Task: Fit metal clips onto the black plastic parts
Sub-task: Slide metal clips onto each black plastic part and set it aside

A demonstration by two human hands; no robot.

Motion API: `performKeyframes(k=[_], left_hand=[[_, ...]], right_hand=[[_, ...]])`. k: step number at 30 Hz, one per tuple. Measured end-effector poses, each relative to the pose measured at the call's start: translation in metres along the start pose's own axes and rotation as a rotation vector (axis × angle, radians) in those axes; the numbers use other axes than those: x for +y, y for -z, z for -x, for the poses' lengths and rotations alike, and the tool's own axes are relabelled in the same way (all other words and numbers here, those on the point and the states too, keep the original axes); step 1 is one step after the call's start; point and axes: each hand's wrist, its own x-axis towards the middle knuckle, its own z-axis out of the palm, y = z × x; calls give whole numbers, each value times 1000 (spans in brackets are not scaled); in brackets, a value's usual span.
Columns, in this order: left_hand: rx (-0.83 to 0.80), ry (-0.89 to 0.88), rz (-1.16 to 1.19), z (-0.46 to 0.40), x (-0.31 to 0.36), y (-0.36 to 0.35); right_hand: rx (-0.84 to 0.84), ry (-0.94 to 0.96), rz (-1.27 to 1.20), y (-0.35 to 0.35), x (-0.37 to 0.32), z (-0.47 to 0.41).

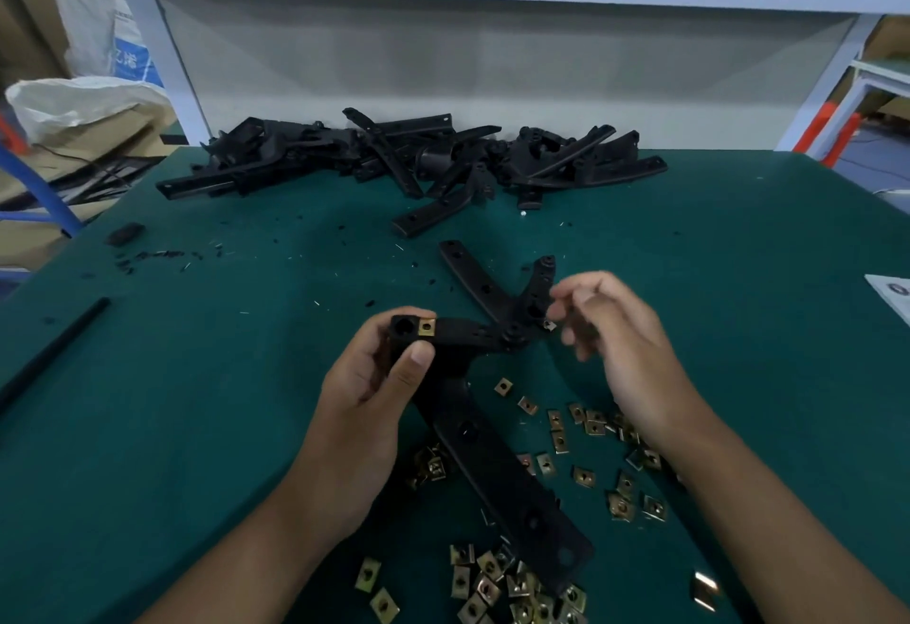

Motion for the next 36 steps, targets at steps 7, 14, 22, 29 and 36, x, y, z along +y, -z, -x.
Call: performKeyframes(k=[7, 14, 22, 29, 36], left_hand=[[128, 209, 461, -7, 8, -3], [95, 307, 467, -4, 11, -3], [-96, 446, 415, 1, 15, -6], [-263, 381, 321, 4, 9, -1], [-316, 306, 297, 3, 12, 1]], right_hand=[[-340, 99, 708, -2, 21, 3], [-383, 198, 722, -5, 18, 4], [-199, -2, -62, -13, 4, 3], [-196, -229, -494, -18, -4, 5], [-266, -226, -515, -16, -9, 6]])
